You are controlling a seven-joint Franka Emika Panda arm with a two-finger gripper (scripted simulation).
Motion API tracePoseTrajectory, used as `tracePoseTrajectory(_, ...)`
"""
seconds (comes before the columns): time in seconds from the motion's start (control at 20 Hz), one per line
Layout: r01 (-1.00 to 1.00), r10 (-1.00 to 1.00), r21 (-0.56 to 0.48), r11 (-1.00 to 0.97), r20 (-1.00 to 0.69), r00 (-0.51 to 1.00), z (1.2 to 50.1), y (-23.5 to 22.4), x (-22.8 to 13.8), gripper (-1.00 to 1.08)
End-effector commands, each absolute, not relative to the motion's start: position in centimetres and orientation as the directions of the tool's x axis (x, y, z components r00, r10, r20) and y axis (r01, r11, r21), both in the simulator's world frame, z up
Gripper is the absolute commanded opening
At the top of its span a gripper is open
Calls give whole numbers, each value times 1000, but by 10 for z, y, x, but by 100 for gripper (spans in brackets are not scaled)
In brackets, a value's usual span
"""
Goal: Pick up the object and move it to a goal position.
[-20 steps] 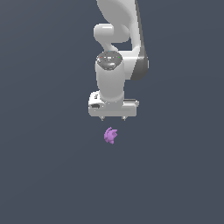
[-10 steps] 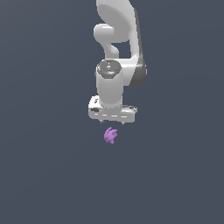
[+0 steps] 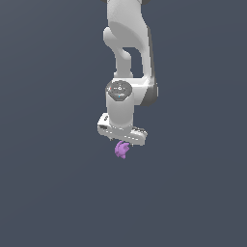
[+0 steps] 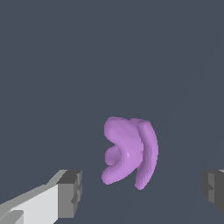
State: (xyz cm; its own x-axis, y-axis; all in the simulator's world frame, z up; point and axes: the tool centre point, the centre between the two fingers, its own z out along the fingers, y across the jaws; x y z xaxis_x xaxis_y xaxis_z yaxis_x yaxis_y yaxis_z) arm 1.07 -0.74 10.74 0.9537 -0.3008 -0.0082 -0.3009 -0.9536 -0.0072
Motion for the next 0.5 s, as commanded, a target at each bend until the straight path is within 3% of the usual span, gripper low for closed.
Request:
tracePoseTrajectory(0.0, -328, -328, -3, -945, -4, 945, 101, -9, 12, 100)
tracePoseTrajectory(0.45, -347, -347, 0, -938, -1, 938, 94, -10, 13, 100)
